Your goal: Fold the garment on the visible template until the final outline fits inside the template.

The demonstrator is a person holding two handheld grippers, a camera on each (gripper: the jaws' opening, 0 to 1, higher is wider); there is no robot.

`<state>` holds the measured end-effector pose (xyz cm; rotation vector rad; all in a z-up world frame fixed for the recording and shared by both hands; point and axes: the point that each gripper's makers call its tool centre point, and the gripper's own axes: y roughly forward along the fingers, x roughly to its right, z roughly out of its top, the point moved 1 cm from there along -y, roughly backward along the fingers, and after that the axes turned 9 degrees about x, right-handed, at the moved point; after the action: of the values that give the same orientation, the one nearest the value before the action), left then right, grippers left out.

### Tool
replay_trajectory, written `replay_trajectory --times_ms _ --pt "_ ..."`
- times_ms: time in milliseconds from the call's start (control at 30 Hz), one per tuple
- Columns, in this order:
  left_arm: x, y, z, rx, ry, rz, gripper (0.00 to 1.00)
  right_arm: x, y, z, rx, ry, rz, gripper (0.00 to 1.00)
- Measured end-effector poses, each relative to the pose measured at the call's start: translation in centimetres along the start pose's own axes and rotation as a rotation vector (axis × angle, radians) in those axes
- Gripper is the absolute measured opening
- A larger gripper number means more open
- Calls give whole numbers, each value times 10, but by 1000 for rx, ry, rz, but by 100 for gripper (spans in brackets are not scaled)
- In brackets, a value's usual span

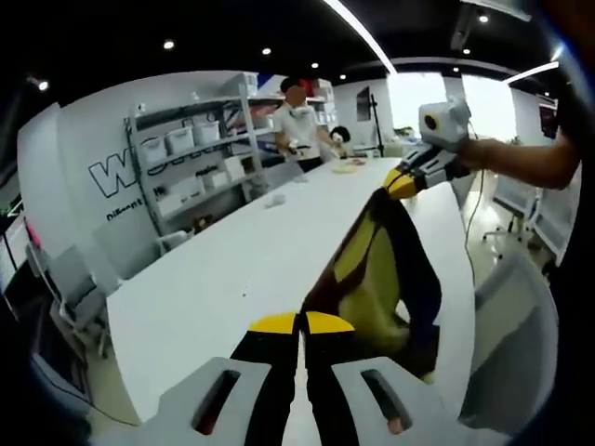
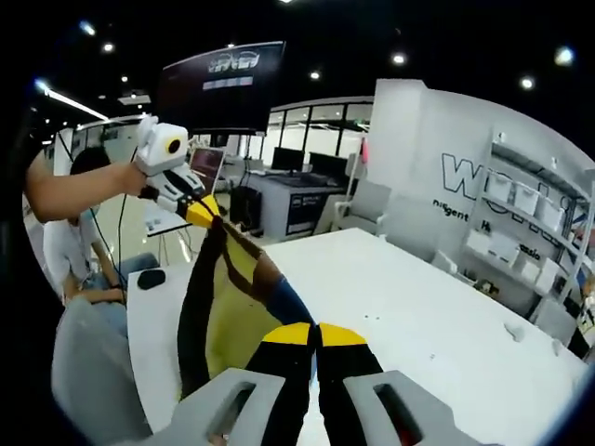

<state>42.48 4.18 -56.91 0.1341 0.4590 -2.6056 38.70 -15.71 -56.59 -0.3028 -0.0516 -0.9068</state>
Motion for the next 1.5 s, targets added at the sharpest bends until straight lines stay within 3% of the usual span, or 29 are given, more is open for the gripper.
replay_trajectory --times_ms 233,533,867,1067,1167,1267,1500 --pt "-4 10 -21 -31 -32 6 3 6 18 -23 -31 -2 -14 0" --pt "-7 27 -51 -107 -17 2 3 13 38 -49 -87 -42 -13 0" --pt "-21 42 -65 -106 -47 56 3 22 58 -74 -113 -36 -29 0" --pt "-28 55 -76 -86 -82 95 3 28 68 -91 -130 -47 -78 0" --pt "-33 61 -87 -88 -112 122 3 28 76 -102 -144 -67 -77 0" --pt "-32 66 -96 -99 -152 116 3 28 80 -115 -189 -100 -60 0" --pt "-36 77 -118 -126 -195 119 3 33 93 -130 -211 -104 -64 0"
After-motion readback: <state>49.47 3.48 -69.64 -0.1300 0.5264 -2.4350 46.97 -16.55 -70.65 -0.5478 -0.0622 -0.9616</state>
